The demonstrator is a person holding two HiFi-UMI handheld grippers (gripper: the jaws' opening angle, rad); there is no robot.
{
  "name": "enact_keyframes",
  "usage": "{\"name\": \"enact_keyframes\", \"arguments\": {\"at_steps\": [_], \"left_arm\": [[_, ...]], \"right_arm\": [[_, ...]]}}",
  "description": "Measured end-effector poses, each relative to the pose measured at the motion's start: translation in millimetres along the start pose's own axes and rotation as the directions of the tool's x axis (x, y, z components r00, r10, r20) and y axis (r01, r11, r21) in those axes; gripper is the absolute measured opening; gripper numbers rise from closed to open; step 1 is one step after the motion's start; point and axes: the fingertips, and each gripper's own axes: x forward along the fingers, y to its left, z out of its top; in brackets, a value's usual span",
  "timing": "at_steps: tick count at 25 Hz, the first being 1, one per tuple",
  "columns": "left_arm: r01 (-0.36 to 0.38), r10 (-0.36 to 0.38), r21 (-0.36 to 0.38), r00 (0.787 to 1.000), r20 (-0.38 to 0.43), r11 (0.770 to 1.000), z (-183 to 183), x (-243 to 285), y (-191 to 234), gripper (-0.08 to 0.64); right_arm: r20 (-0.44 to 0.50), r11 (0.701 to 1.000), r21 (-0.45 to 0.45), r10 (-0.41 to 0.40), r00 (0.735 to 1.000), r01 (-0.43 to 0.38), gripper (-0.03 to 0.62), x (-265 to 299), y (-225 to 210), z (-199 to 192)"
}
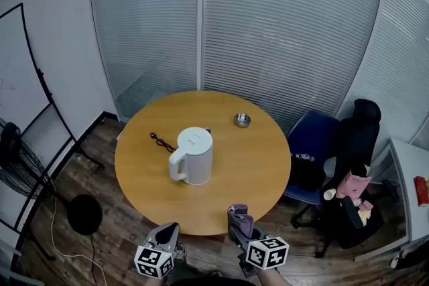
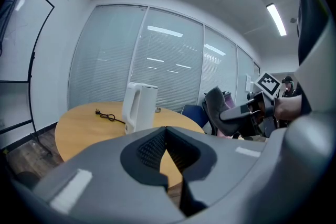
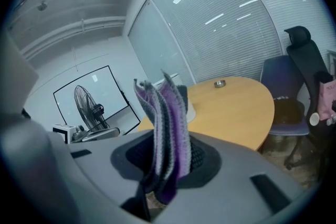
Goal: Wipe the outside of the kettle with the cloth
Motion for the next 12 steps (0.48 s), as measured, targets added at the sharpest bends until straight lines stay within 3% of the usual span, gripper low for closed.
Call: {"name": "enact_keyframes", "arguments": {"at_steps": [12], "left_arm": [[0.015,-0.015,0.015,1.0,0.002,1.0,-2,-9,-13,0.011]], "right_arm": [[-0.005,1.0,-0.021,-0.002,1.0,0.002,0.107,-11,4,-8]]}}
